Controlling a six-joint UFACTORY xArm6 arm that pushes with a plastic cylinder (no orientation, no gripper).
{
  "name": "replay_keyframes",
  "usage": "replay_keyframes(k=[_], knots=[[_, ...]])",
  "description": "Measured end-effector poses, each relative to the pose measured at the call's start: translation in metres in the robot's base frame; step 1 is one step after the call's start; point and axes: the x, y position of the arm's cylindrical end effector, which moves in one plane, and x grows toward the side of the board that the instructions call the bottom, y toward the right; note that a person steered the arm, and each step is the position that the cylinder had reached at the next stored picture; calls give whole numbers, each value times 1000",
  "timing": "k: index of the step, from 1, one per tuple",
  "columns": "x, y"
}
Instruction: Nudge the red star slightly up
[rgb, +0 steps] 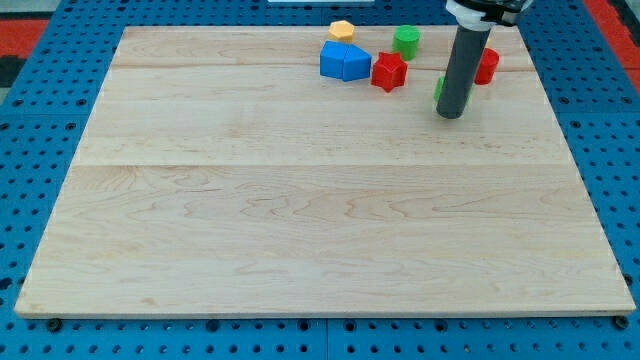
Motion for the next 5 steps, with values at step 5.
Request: replay_keyframes(k=[5], knots=[[15, -39]])
